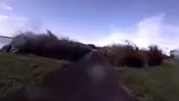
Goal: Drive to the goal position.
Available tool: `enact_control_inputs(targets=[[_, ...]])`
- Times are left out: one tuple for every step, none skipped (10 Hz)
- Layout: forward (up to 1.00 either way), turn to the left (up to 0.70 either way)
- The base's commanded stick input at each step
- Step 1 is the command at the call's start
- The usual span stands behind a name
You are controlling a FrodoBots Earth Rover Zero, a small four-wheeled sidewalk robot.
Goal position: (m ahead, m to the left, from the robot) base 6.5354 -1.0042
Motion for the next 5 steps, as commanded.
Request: enact_control_inputs(targets=[[0.7,0.0],[0.7,0.0],[0.7,0.0],[0.7,0.0],[0.7,0.0]])
